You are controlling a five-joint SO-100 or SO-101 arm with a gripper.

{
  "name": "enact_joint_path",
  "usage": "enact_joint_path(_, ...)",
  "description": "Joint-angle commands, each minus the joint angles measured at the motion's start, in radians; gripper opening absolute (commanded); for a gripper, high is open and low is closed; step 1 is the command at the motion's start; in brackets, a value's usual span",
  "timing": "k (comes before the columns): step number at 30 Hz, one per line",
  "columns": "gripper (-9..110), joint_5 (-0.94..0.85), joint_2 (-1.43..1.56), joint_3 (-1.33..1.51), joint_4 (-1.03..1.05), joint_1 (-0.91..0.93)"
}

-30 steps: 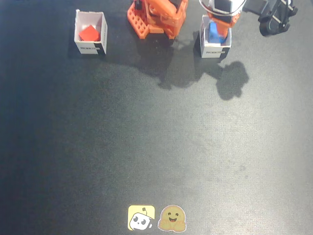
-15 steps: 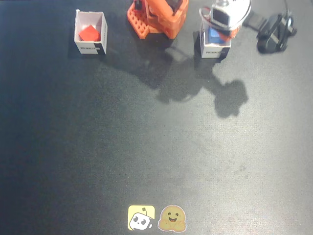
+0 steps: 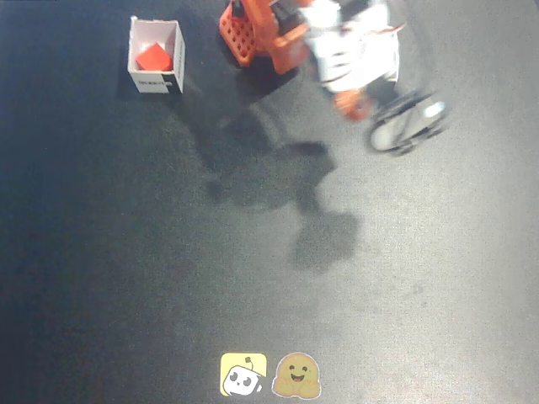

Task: Put the red cube in the right box and the blue cube in the left box.

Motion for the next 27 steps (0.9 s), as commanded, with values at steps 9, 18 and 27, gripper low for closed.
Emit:
enact_joint_path(9,0,-0.144,0.304,0.133,-0.052,0.439)
enact_joint_path(18,0,-0.092,0.571,0.313,-0.081,0.529)
enact_joint_path(27,0,-0.008,0.704,0.465,-0.11,0.578)
